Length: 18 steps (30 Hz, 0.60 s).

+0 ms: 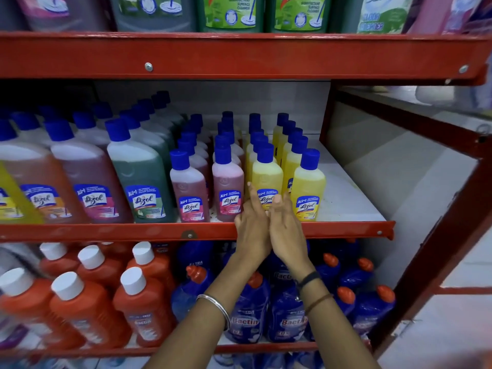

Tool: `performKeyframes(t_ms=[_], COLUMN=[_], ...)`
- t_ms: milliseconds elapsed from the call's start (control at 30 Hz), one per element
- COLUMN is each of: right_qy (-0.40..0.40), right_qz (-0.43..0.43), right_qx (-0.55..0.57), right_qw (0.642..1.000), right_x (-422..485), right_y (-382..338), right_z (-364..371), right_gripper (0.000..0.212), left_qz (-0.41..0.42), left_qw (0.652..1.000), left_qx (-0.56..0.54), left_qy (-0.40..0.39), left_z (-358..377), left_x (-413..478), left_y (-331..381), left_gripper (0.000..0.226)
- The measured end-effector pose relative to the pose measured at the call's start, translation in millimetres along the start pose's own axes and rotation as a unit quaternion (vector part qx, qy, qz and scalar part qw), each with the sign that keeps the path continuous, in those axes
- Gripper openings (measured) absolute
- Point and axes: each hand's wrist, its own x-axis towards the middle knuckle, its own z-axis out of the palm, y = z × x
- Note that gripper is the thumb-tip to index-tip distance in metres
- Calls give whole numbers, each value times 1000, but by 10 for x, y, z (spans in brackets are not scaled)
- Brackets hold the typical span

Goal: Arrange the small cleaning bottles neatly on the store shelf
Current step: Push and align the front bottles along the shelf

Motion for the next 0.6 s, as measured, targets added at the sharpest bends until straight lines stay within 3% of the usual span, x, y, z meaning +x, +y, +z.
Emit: performKeyframes(t_ms=[133, 233, 500, 600], right_qy=[15, 39, 68, 148], right_qz=[-7, -21, -9, -42], right_qx=[24, 34, 33, -35], right_qw=[1000, 998, 997, 988], right_x=[-34, -121, -154, -276], right_y=[-109, -104, -15, -45], right_z=[-52, -88, -17, 81], right_gripper=[63, 56, 71, 78], left_qz=[6, 4, 17, 11], left_qw=[1000, 1000, 1000, 996], left_qx=[15, 12, -8, -34], left_qy=[9, -2, -16, 78], left_z=[7, -49, -165, -248], left_x=[-36, -128, -264, -317], left_y=[-27, 5, -10, -21], left_gripper=[87, 83, 69, 58])
